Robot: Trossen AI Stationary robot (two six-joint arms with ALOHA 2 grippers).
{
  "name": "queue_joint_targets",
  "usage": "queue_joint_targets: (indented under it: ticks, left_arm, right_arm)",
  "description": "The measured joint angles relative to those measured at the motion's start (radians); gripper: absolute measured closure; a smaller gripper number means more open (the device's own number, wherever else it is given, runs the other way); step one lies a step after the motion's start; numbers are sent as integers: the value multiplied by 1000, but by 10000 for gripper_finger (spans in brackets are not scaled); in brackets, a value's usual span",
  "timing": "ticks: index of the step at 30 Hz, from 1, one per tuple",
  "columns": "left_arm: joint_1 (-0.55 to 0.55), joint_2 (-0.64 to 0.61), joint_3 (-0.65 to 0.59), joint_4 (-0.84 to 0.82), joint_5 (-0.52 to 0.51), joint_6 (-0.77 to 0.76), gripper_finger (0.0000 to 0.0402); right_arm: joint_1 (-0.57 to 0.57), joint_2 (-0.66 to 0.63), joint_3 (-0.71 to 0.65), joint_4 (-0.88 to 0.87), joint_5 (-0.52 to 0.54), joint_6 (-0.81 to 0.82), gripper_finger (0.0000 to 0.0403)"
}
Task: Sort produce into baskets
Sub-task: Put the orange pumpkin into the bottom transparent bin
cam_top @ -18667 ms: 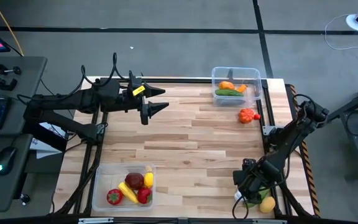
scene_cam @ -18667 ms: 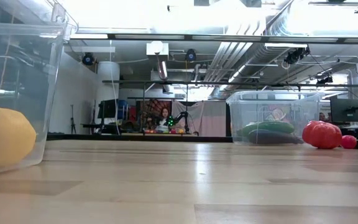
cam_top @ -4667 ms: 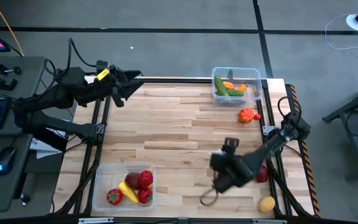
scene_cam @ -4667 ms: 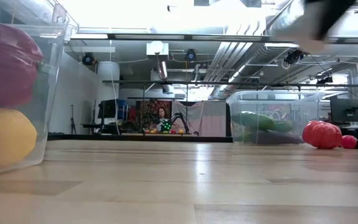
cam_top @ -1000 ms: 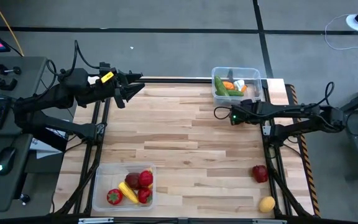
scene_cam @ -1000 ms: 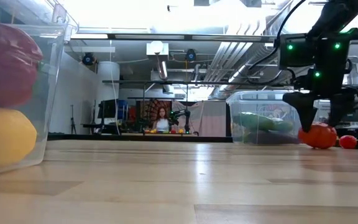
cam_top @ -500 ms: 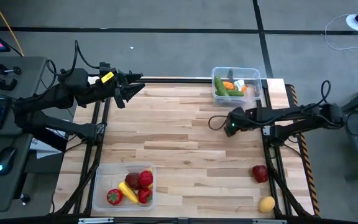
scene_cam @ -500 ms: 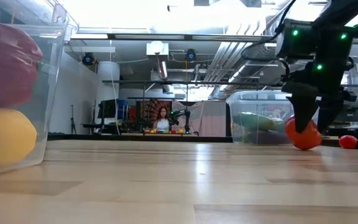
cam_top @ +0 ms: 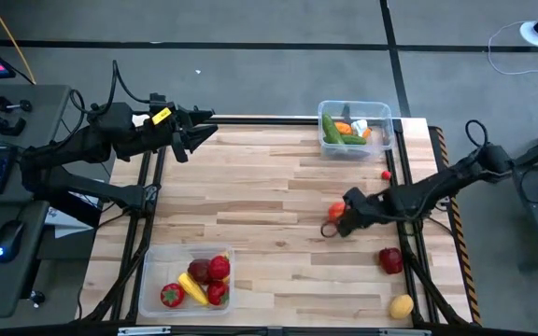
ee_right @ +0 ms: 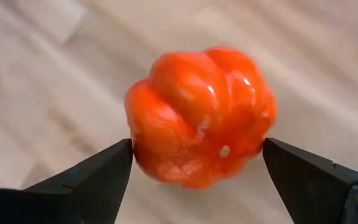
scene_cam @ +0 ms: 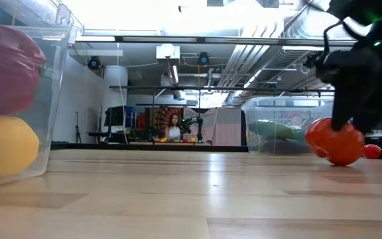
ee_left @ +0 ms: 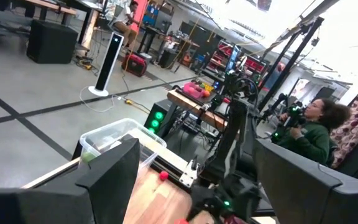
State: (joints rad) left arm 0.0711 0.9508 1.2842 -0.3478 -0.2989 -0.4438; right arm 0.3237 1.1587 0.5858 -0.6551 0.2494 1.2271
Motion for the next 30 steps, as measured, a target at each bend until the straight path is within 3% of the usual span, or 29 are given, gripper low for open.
queue_joint_targets:
  ticks: [7, 16, 23, 30]
  left_arm:
    - [0, 13, 0, -2, 0, 0, 101]
    - [0, 58, 0, 0, 0, 0, 101]
    - [0, 63, 0, 1, 3, -4, 101]
    - [0, 28, 0, 8, 28, -17, 101]
  right_arm:
    - [150, 37, 10, 159, 0, 51, 52]
    - [176, 132, 70, 214, -73, -73, 52]
    - [168, 126, 144, 72, -201, -110, 52]
    - [169, 126, 238, -27, -198, -157, 52]
